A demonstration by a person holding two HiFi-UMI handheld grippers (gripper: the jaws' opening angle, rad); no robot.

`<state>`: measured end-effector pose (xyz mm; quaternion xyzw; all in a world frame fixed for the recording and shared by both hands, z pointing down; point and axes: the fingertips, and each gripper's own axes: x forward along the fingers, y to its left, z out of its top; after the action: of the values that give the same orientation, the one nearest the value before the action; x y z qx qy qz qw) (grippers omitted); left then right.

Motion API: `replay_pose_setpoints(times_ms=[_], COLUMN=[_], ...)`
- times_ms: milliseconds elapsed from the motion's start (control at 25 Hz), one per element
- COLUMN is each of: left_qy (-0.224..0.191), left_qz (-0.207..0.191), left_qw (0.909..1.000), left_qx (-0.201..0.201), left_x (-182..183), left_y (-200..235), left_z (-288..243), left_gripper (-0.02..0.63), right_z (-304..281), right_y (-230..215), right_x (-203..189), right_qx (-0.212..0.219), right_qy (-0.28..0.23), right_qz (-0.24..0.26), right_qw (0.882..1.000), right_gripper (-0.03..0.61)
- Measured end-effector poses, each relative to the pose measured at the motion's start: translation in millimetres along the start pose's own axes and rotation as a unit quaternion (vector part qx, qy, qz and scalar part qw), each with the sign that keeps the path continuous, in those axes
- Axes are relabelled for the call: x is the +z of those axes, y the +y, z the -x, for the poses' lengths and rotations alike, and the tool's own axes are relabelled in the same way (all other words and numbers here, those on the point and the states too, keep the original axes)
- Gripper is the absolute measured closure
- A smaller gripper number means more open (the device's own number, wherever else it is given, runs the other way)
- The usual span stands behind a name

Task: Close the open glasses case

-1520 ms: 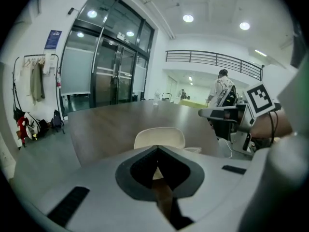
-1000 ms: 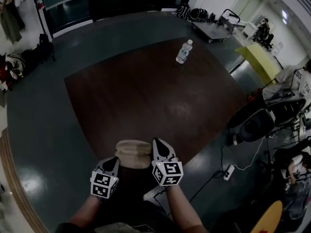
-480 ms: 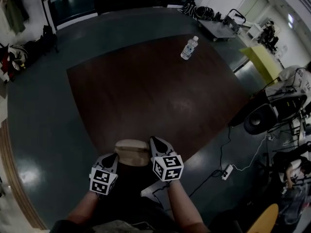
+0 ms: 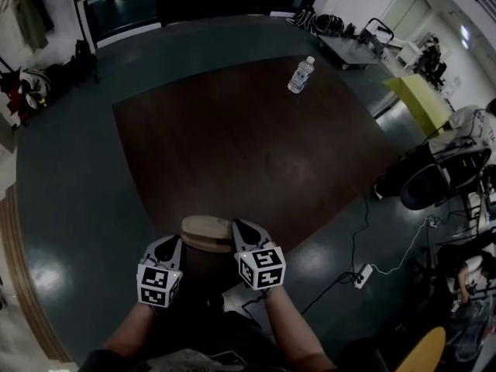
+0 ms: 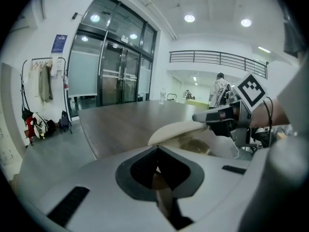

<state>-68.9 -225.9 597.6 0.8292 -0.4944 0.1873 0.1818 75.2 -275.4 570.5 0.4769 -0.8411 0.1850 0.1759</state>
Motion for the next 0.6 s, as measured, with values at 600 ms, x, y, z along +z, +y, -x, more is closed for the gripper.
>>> replay_pose_setpoints(times_ms=[600], left_qy=[0.030], left_qz=[-0.075], left_qw=[0.9966], left_qx=[-0.012], left_x=[1], left_y=[-25], left_z=[-14], left_gripper=[0.604], right_z=[18], right_y=[25], right_x=[-35], right_qx=[0.007], right_qy=[0.021], right_qz=[-0.016], right_qw=[1.000], right_gripper=[0.590])
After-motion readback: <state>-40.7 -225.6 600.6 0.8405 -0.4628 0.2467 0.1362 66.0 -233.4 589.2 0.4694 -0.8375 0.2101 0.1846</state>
